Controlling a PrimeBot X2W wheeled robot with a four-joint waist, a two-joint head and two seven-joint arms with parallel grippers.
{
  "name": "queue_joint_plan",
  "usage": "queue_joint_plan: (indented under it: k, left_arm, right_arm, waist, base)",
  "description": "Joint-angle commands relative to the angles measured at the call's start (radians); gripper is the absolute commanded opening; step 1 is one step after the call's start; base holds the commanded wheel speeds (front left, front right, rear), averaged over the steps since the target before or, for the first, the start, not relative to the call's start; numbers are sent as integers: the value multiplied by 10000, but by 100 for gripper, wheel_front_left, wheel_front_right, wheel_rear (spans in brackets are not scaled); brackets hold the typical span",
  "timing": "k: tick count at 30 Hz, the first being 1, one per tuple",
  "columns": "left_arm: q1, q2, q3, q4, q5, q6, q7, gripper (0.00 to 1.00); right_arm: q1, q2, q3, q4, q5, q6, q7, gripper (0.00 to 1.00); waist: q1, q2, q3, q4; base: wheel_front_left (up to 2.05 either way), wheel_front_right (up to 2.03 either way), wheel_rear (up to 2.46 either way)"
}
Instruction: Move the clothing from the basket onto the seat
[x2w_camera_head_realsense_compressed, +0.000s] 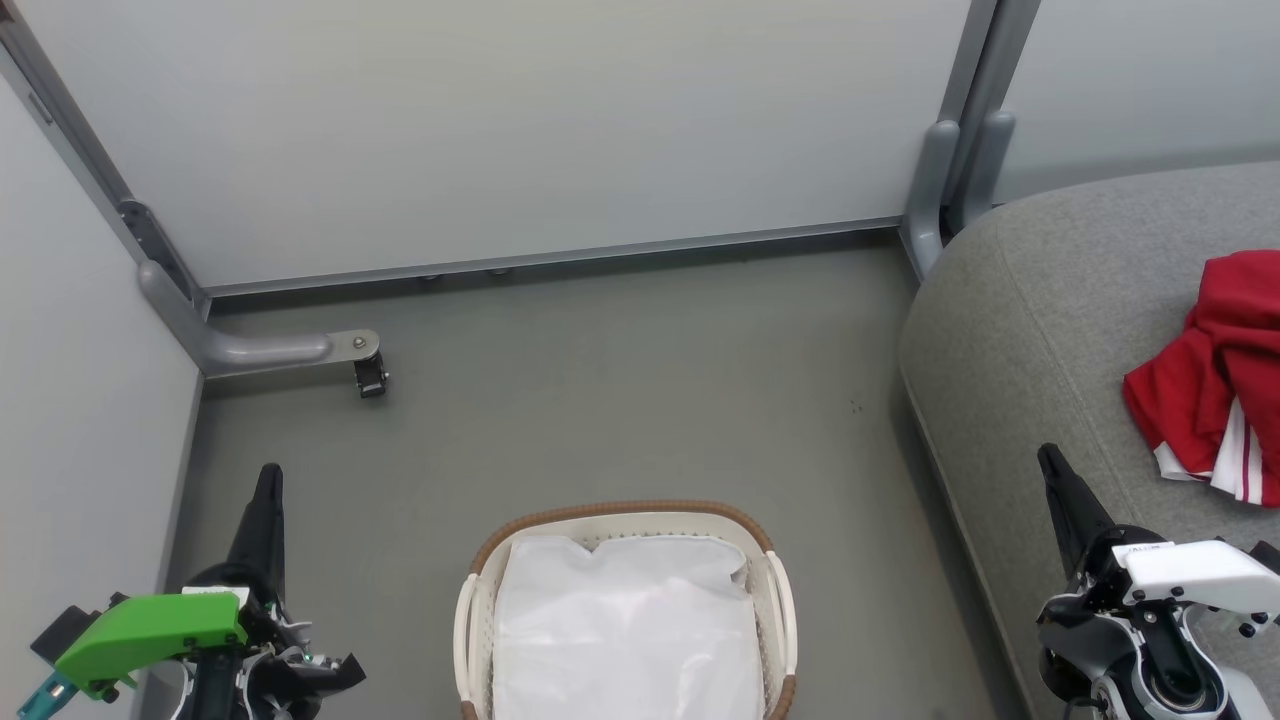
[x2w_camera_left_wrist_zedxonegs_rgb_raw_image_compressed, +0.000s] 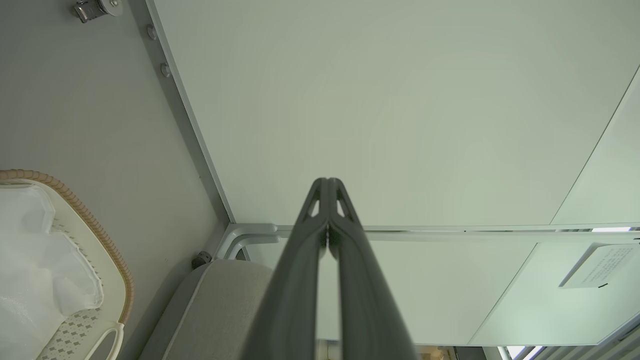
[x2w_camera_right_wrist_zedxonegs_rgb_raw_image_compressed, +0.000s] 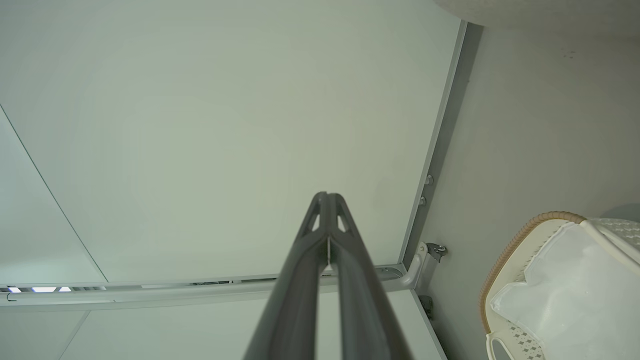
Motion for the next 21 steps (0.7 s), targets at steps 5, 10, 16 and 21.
queue_joint_plan:
  k: [5, 10, 16, 21]
  left_arm:
    - [-106, 67, 19, -14, -29, -46, 31, 0]
    - [-106, 67, 19, -15, -29, -46, 31, 0]
    - [-106, 67, 19, -15, -29, -46, 30, 0]
    - [-106, 67, 19, -15, -29, -46, 30, 0]
  right_arm:
    - [104, -60, -16, -26, 40, -3, 29, 0]
    - [104, -60, -16, -26, 40, -3, 29, 0]
    - [104, -60, -16, -26, 40, -3, 29, 0]
    - [104, -60, -17, -26, 40, -3, 29, 0]
  waist:
    - [0, -1, 0, 0]
    - [0, -1, 0, 0]
    - [0, -1, 0, 0]
    - [0, -1, 0, 0]
  base:
    - [0, 0, 0]
    - [0, 0, 0]
    - [0, 0, 0]
    - [0, 0, 0]
